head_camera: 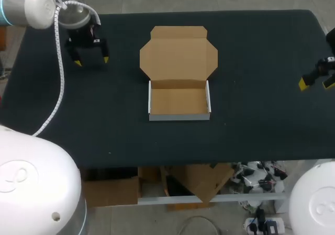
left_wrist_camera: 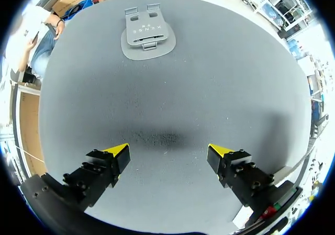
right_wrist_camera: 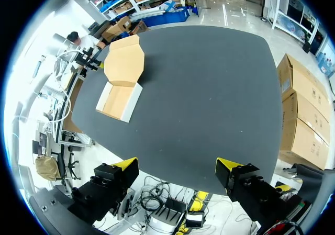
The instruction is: Assemble the packaging by folding the flat box into shape, placing the metal phone stand inside, and closing the box properly
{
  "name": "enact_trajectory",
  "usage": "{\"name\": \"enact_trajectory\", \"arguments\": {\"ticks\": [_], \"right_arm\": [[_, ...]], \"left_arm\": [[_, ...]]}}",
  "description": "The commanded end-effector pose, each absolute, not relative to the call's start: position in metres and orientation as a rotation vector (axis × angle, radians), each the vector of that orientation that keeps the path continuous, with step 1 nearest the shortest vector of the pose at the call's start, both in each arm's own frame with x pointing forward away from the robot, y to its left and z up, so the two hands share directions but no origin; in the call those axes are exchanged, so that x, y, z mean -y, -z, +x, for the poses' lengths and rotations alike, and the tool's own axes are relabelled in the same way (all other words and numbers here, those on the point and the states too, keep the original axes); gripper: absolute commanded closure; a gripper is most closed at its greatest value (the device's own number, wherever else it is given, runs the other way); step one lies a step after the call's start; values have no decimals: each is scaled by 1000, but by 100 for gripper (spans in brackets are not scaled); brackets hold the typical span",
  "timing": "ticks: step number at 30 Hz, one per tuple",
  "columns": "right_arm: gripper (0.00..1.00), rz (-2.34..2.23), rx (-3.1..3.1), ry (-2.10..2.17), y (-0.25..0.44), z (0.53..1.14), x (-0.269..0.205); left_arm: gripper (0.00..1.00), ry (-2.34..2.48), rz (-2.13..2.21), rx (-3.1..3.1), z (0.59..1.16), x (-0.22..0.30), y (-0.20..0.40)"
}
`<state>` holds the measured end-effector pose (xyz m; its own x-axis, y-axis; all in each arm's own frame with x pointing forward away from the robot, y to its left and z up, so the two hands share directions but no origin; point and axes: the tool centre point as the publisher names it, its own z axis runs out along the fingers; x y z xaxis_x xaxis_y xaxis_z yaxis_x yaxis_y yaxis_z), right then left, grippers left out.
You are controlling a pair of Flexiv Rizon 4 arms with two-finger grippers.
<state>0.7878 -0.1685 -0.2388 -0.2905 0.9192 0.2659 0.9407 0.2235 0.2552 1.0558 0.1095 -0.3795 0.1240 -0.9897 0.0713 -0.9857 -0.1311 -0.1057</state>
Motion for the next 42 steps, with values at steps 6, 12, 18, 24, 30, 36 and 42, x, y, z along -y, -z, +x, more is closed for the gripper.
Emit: {"name": "enact_trajectory", "arguments": {"ticks": [6, 12, 18, 24, 30, 36, 42], "right_arm": [[0, -1836, 2411, 569, 237, 787, 169], [0, -1836, 2411, 569, 237, 787, 169], [0, -1836, 2411, 569, 237, 787, 169], [0, -1836, 2411, 569, 237, 787, 169], [0, -1836, 2411, 569, 237, 787, 169], [0, -1836, 2411, 569, 237, 787, 169], [0, -1836, 2411, 569, 237, 787, 169]], "left_arm": [[0, 169, -2348, -2038, 1076, -111, 390], [0, 169, -2354, -2024, 1083, -113, 391], [0, 168, -2363, -2009, 1090, -115, 392], [0, 163, -2369, -2000, 1097, -116, 391], [0, 152, -2380, -1987, 1100, -117, 390], [0, 152, -2380, -1987, 1100, -117, 390], [0, 152, -2380, -1987, 1100, -117, 390]]}}
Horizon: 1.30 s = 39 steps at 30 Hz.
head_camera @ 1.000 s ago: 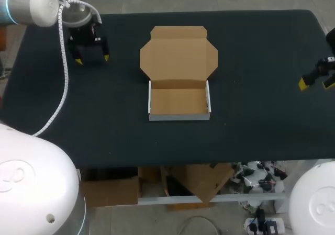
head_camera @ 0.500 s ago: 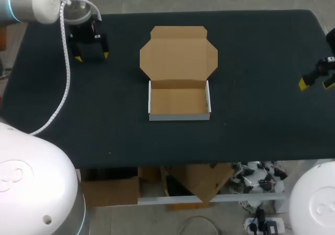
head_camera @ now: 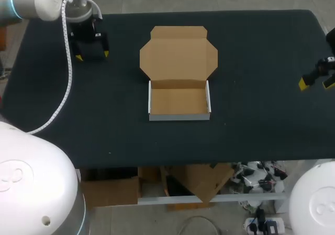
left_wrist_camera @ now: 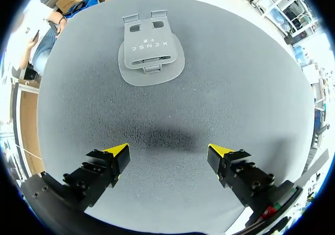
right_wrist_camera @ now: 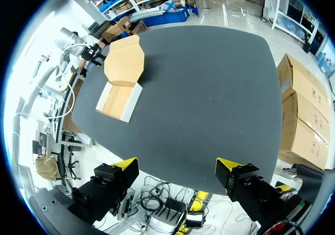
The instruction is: Assemble the packaging by folding the flat box into shape, placing the metal phone stand inside, and closing the box properly
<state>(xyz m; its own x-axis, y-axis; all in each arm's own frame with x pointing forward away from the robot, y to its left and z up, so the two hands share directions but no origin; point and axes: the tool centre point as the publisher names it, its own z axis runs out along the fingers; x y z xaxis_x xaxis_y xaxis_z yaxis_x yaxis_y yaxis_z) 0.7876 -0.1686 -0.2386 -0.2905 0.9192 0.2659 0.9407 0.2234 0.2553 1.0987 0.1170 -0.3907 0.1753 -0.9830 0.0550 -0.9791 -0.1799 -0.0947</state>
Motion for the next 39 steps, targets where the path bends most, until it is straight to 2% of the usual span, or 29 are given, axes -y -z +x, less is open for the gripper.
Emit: {"name": "enact_trajectory", "arguments": {"ticks": [1, 39], "right_arm": [[0, -1836, 2411, 569, 237, 787, 169], [0, -1836, 2411, 569, 237, 787, 169]], "left_arm": [[0, 152, -2380, -1987, 1100, -117, 390], [0, 138, -2386, -1943, 1128, -116, 396]]}}
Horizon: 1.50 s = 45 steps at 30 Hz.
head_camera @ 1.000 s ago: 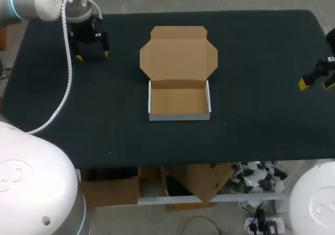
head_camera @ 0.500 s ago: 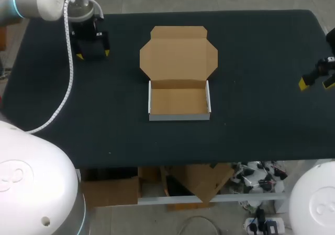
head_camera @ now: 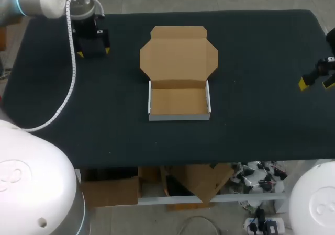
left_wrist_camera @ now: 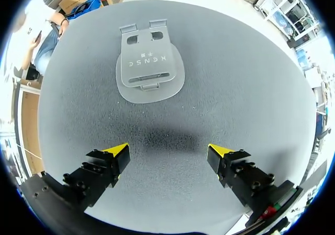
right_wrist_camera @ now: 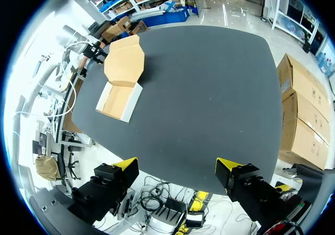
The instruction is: Assemble the packaging by folding the flat box into shape, placing the metal phone stand inside, and closing the box properly
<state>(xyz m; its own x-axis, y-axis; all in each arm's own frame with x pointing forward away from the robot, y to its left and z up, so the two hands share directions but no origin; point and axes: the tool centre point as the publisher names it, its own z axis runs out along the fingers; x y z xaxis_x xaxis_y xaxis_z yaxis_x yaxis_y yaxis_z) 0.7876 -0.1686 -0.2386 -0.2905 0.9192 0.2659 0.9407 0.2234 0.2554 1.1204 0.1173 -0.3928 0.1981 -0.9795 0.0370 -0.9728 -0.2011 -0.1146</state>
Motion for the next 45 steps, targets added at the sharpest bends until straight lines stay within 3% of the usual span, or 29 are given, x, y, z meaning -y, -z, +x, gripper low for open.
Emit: {"name": "enact_trajectory", "arguments": {"ticks": [1, 45], "right_arm": [[0, -1836, 2411, 569, 237, 787, 169], [0, -1836, 2411, 569, 237, 787, 169]], "left_arm": [[0, 136, -2387, -1941, 1128, -116, 396], [0, 134, -2419, -1864, 1158, -135, 397]]}}
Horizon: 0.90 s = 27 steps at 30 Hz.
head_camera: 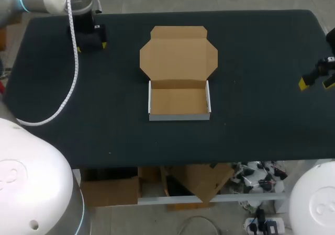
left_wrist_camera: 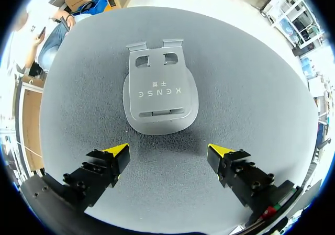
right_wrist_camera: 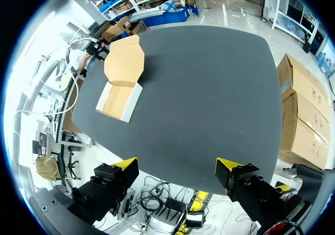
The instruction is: Assemble the packaging by folding the flat box into shape, placing the metal phone stand inside, and closing the box properly
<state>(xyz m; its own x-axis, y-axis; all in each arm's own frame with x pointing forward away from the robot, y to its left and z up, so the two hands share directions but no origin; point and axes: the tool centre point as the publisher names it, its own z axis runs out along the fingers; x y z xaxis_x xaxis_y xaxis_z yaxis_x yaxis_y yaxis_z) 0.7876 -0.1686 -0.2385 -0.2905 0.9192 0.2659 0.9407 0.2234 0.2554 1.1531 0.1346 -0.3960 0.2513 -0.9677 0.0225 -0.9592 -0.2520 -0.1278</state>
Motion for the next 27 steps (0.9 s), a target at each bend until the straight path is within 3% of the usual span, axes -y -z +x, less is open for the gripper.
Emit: {"name": "enact_trajectory", "arguments": {"ticks": [1, 27], "right_arm": [[0, -1836, 2411, 569, 237, 787, 169], [0, -1836, 2411, 569, 237, 787, 169]], "left_arm": [[0, 134, -2419, -1863, 1159, -135, 397], [0, 128, -2415, -1841, 1176, -142, 395]]}}
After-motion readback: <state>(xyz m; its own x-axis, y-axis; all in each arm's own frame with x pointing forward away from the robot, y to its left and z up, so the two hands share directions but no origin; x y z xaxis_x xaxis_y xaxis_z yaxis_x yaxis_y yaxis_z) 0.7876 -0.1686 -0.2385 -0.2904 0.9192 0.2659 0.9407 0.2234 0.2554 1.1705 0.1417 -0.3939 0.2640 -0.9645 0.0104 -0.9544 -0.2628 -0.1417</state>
